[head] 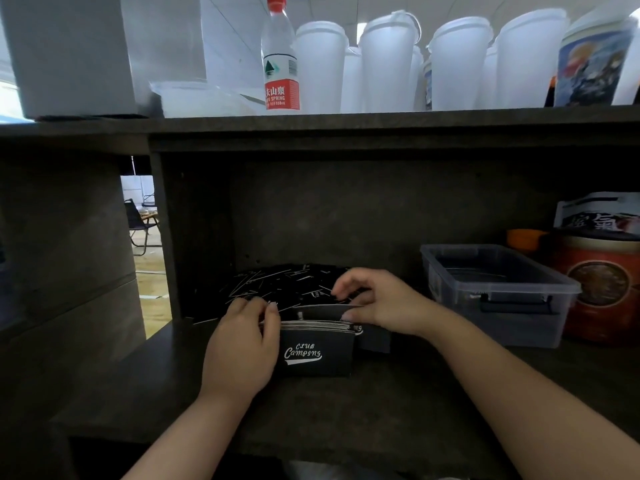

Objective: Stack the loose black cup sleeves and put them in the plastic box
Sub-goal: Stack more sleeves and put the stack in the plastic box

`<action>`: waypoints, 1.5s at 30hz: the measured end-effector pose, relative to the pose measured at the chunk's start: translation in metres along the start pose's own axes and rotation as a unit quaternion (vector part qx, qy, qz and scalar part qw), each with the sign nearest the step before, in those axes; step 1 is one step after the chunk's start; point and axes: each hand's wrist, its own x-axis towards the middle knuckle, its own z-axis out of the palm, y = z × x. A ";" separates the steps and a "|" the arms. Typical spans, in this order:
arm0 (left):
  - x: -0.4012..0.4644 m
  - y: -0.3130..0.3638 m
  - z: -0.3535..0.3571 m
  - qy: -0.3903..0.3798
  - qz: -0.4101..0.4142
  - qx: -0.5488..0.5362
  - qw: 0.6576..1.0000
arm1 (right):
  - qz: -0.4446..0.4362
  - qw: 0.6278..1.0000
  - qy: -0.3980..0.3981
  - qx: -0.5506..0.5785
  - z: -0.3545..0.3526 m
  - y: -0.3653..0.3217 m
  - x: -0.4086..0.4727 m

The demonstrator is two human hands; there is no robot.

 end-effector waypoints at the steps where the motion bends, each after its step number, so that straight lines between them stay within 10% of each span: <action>1: 0.000 0.001 0.000 0.006 -0.004 -0.007 1.000 | -0.017 1.000 -0.006 0.006 0.007 -0.003 0.001; 6: 0.000 -0.003 0.003 0.005 0.008 0.025 1.000 | -0.034 0.995 -0.057 0.077 0.033 -0.012 0.003; 14: 0.001 -0.001 0.001 -0.017 -0.001 -0.012 1.000 | -0.137 0.981 0.015 -0.134 0.062 -0.011 0.003; 17: 0.007 -0.002 -0.004 -0.036 -0.104 -0.187 0.976 | -0.141 0.983 0.053 -0.108 0.070 -0.015 0.001; 20: 0.010 0.000 -0.010 -0.081 -0.252 -0.340 0.903 | -0.114 0.981 0.043 -0.153 0.074 -0.018 0.000; 26: 0.008 0.004 -0.011 -0.079 -0.256 -0.348 0.898 | -0.064 0.918 0.068 -0.386 0.066 -0.028 -0.009; 37: 0.001 0.041 0.006 -0.076 -0.299 -0.388 0.868 | 0.116 0.951 0.157 -0.240 0.074 -0.029 -0.044; 41: 0.011 0.033 0.011 -0.150 -0.218 -0.341 0.902 | 0.099 0.941 0.187 -0.262 0.062 -0.015 -0.057; 45: 0.040 -0.010 -0.001 -0.065 -0.067 -0.101 0.991 | 0.080 0.921 0.226 -0.308 0.069 -0.009 -0.060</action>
